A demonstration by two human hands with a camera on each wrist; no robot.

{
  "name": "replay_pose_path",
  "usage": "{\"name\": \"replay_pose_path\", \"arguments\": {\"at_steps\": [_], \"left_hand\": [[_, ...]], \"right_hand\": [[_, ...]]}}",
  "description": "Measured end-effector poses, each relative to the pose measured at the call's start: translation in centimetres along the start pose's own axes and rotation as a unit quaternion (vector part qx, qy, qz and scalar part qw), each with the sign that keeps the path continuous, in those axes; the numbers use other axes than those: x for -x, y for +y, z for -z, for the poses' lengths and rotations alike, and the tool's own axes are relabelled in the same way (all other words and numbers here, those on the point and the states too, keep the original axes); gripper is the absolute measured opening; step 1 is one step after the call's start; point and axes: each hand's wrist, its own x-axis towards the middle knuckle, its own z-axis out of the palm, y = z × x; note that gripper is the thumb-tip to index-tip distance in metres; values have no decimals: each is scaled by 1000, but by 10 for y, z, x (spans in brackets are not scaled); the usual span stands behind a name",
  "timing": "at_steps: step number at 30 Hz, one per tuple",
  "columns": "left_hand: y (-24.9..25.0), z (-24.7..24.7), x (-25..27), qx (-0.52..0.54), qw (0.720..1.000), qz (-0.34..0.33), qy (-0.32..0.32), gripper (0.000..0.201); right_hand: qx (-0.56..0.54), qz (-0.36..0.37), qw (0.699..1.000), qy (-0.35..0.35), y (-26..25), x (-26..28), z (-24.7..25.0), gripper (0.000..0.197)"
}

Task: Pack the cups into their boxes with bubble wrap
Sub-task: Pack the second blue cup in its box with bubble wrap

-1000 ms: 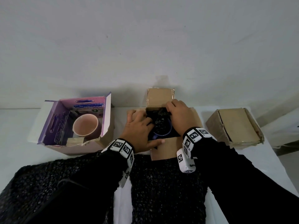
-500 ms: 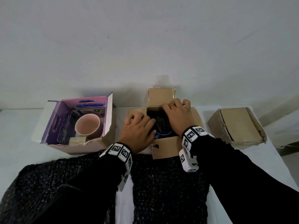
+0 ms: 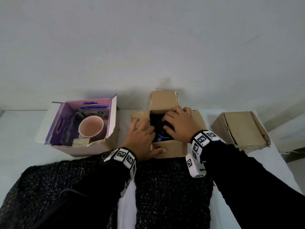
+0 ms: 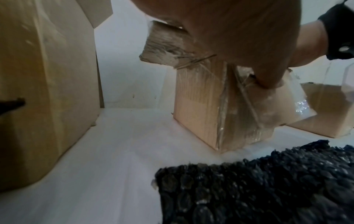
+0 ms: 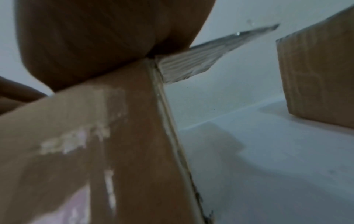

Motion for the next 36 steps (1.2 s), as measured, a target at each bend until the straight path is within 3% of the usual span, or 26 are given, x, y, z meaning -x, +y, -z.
{"name": "replay_pose_path", "arguments": {"at_steps": [4,5,9,12,17,21,26,29,32,36], "left_hand": [[1,0,-1,-5,1000,-15,26,63],[3,-1,0,-2,999,-17,37,59],[7,-6,3,4,998,-21,63,53],[3,-7,5,21,997,-21,68,55],[-1,-10,1,57,995,-8,80,55],[-2,-8,-11,84,989,55,104,45],[-7,4,-23,47,990,85,104,39],[-8,5,-29,61,991,77,93,52],[-9,5,-35,62,996,45,52,53],[-13,8,-44,13,997,72,16,50]], "right_hand": [[47,0,993,-106,-1,-14,5,61],[61,-5,992,-108,-4,-18,5,59],[52,-13,998,-32,-10,-30,5,19],[12,13,1000,0,-5,-36,0,4],[-107,-54,993,-3,-8,-38,-6,5],[-214,-109,971,18,-19,-40,-9,16],[-164,-89,982,-43,-20,-36,-15,30],[-254,-102,962,18,-9,-32,-7,22],[-177,-120,972,98,8,-20,-1,15],[-54,-106,993,4,20,-7,3,30]]}}
